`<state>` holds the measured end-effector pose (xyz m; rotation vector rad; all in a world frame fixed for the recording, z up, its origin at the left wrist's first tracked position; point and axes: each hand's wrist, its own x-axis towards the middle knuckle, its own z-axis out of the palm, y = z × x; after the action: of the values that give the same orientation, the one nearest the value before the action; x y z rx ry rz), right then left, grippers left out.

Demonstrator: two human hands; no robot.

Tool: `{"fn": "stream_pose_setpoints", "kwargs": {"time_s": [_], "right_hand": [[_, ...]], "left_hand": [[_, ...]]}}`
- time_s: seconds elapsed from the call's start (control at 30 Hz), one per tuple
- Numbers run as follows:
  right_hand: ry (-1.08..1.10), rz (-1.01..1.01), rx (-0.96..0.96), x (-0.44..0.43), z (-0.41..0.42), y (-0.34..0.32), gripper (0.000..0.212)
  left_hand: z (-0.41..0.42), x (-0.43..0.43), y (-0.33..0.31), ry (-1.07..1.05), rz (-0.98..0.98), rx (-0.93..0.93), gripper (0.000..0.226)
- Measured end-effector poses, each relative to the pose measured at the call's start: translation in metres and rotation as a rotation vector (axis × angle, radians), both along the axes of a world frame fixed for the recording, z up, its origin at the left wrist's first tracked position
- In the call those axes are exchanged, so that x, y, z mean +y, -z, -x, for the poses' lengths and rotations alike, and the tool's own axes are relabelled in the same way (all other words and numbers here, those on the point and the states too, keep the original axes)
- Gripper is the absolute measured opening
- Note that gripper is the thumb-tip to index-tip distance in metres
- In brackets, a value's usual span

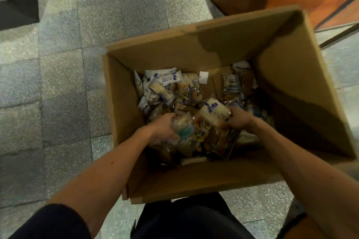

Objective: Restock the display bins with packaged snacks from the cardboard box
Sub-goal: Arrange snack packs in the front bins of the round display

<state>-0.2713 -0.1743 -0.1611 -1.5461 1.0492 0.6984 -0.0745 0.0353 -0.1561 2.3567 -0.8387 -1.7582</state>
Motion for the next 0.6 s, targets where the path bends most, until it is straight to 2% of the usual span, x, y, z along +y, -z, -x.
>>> {"fn": "stream_pose_setpoints", "kwargs": {"time_s": [0.1,0.23,0.27,0.37,0.47,0.6], "right_hand": [[0.088,0.05,-0.028,0.005,0.013,-0.026,0.047],[0.237,0.13,-0.098,0.018,0.034,-0.071,0.056],[0.283,0.146,-0.123,0.023,0.039,-0.086,0.052],[0.411,0.204,-0.217,0.047,0.057,-0.135,0.038],[0.55,0.29,-0.322,0.078,0.078,-0.189,0.038],[0.73,0.425,-0.408,0.131,0.107,-0.26,0.051]], "left_hand": [[-0.007,-0.01,-0.028,-0.089,0.067,0.045,0.097],[-0.019,-0.012,-0.064,-0.095,0.158,0.12,0.082],[-0.02,-0.012,-0.075,-0.087,0.202,0.137,0.078],[-0.021,-0.01,-0.123,-0.035,0.296,0.19,0.085],[-0.018,-0.007,-0.176,0.041,0.403,0.256,0.048],[0.001,0.001,-0.252,0.135,0.574,0.335,0.033]]}}
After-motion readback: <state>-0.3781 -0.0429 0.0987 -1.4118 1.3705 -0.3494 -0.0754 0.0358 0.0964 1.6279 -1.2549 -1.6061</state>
